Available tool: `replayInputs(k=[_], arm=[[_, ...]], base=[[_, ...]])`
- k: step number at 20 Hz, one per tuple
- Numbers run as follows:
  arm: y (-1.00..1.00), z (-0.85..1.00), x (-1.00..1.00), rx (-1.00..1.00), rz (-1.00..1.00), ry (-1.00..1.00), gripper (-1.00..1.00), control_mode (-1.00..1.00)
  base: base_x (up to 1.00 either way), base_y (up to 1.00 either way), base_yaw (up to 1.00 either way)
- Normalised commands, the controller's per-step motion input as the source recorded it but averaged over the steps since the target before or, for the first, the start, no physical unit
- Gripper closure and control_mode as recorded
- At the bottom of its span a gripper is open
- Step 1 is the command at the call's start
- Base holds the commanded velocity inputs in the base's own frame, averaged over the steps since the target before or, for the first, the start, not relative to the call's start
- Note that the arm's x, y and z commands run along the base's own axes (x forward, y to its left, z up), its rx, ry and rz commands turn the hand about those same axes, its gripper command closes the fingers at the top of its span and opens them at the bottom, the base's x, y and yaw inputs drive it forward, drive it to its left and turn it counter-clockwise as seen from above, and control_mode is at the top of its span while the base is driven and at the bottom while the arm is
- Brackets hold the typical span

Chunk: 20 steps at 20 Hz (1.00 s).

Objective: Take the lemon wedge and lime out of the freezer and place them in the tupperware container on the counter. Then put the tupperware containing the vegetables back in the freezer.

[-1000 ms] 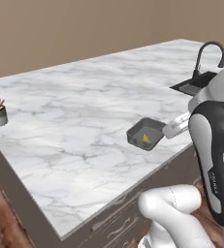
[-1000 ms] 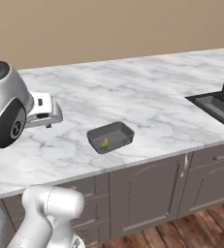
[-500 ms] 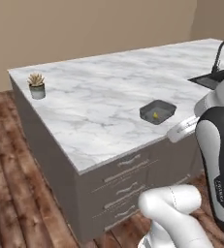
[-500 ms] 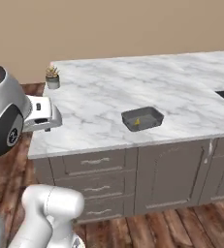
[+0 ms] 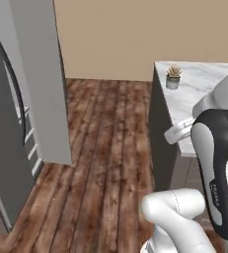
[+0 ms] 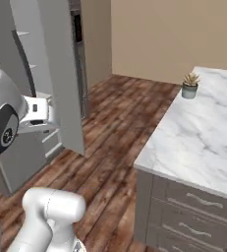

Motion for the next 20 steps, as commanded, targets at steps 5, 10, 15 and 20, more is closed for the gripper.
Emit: replayInputs(k=[5,10,15,20], arm=[[0.00,0.00,0.00,0.00,0.00,0.00,-1.00,1.00],[0.00,0.00,0.00,0.00,0.00,0.00,-1.00,1.00],[0.00,0.00,0.00,0.00,0.00,0.00,-1.00,1.00],[0.00,0.00,0.00,0.00,0.00,0.00,-1.00,1.00]], base=[[0.15,0.53,0.63],[0.10,0.08,0.09],[0.88,0.45,0.05],[1.00,0.55,0.01]])
